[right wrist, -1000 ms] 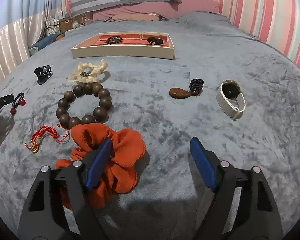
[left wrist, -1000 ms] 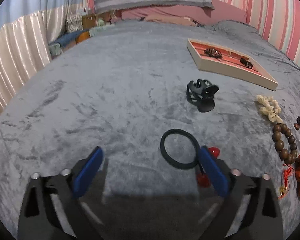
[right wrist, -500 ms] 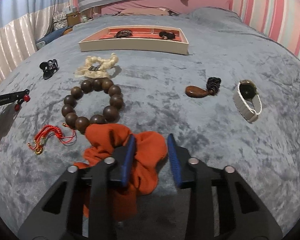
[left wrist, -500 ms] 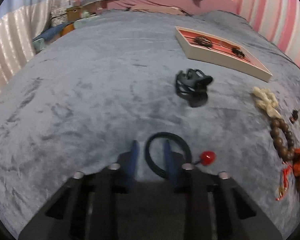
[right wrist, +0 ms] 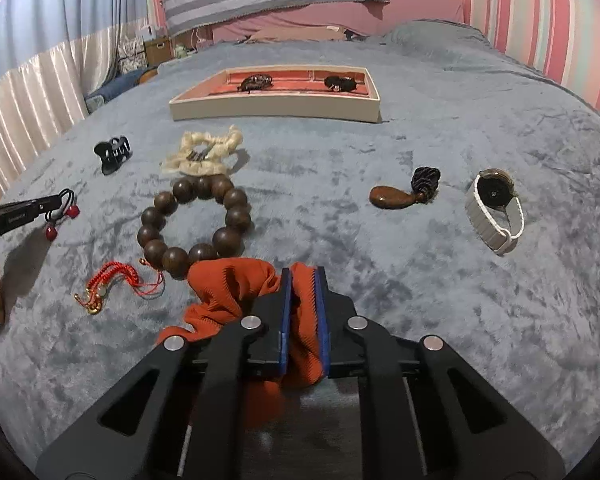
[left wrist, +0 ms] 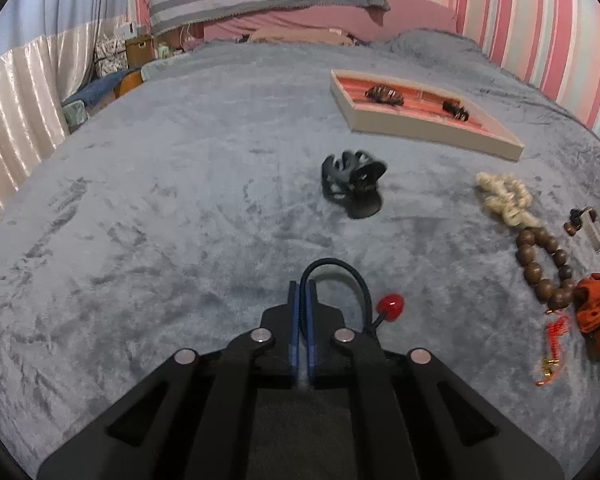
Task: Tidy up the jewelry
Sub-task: 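Grasp the black hair tie with the left tool while the right tool grasps the orange scrunchie, then carry both items into the tray and open both tools to release them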
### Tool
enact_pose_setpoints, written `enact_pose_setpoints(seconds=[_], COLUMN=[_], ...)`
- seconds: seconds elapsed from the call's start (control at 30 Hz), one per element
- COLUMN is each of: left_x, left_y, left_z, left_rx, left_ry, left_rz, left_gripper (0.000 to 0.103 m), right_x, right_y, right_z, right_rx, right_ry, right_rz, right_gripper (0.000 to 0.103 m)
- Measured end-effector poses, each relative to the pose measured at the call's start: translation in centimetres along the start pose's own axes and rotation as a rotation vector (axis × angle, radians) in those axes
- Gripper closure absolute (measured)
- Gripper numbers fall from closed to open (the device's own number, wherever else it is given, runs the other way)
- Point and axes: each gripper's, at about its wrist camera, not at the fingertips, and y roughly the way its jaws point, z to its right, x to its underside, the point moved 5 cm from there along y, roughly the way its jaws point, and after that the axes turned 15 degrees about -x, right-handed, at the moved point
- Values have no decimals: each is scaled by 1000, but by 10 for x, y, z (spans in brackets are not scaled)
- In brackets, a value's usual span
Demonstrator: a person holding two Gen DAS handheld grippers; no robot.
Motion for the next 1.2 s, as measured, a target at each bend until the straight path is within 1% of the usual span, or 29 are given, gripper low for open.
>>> enact_pose_setpoints(seconds=[0.13, 0.27, 0.37, 0.53, 0.6, 0.7, 0.83, 0.87, 0.97, 1.03, 1.13, 1.2], left_x=[-4, -20, -35, -70, -91, -117, -154, -169, -200, -219, -245, -254], left_y=[-25, -45, -51, -50, -45, -33, -6, 3, 23, 39, 76, 97], left_z=[7, 19, 30, 51, 63, 78, 96, 102, 115, 125, 140, 146], left_rx=[28, 59, 92, 139, 143, 134, 142, 146, 148, 151, 139, 127], left_ry=[-11, -11, -15, -20, -12, 3, -8, -9, -15, -21, -28, -26], left_rz=[57, 113, 134, 153, 169, 175, 151, 147, 144, 132, 98, 79], left_gripper=[100, 100, 100, 100, 100, 100, 100, 100, 100, 100, 100, 100], right_x=[-8, -19, -31, -67, -86, -122, -169, -182, -218, -243, -267, -277], right_y=[-10, -9, -7, -2, 1, 9, 23, 29, 50, 72, 106, 126], right_z=[4, 11, 17, 22, 23, 28, 35, 37, 45, 55, 71, 81], right_rx=[-15, -23, -31, -48, -59, -69, -72, -70, -58, -50, -31, -21], right_ry=[0, 3, 5, -14, -19, -27, -36, -38, -38, -24, -19, -16], right_rz=[58, 73, 89, 121, 137, 161, 191, 196, 201, 200, 183, 167], right_gripper=[93, 93, 94, 96, 96, 96, 96, 96, 96, 96, 96, 96])
